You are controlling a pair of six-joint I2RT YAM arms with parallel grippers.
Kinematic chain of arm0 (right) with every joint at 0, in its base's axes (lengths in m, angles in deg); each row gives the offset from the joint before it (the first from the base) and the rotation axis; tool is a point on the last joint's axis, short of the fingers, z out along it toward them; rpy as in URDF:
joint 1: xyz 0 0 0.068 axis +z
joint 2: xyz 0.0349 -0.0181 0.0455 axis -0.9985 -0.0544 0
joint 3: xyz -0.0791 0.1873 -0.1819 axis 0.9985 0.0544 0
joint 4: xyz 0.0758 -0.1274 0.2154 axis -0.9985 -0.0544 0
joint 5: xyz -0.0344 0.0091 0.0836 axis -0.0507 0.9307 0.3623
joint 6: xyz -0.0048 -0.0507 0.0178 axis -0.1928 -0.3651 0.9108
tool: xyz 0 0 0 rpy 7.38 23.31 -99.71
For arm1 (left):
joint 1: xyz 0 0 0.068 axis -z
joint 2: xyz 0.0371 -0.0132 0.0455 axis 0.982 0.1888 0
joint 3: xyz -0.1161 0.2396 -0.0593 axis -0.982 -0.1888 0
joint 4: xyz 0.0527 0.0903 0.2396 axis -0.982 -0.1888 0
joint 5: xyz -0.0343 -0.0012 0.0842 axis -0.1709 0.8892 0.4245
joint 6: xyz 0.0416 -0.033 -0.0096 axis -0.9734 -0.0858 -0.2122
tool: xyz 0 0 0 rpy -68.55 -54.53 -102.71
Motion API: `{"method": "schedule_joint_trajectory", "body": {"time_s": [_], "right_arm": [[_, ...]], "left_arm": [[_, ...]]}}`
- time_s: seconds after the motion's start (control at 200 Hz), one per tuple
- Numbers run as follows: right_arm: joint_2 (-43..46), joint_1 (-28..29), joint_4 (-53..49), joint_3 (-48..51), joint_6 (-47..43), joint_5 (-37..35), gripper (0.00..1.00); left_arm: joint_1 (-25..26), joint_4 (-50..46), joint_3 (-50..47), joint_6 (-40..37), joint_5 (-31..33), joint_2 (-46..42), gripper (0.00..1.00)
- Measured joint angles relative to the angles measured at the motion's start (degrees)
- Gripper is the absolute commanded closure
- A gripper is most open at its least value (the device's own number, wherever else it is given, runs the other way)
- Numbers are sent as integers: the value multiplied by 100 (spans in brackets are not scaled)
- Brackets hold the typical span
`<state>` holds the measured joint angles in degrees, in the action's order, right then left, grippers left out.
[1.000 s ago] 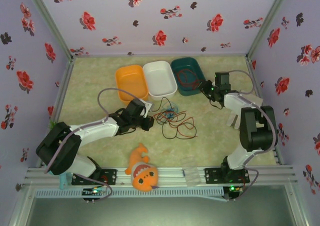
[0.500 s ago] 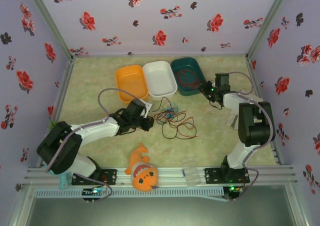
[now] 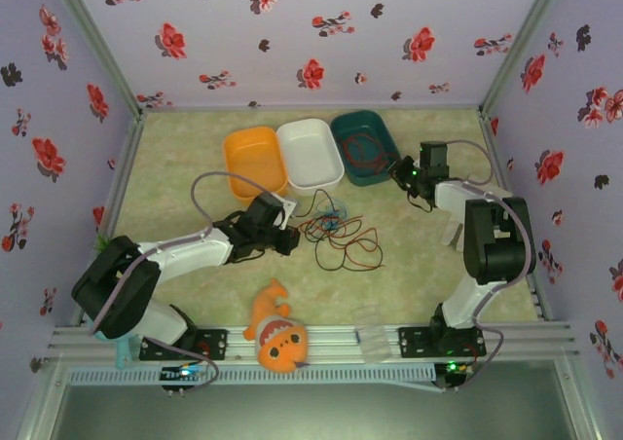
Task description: Untangle the cables
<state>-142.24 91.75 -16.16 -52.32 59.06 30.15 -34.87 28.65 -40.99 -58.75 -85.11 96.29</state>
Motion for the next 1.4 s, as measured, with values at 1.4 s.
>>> {"method": "schedule_joint_trajectory", "body": {"time_s": [1.4], "right_arm": [[407,0,-1152,-74,-7,-96,98]], "left_arm": [[0,9,0,0,0,37,100]]}}
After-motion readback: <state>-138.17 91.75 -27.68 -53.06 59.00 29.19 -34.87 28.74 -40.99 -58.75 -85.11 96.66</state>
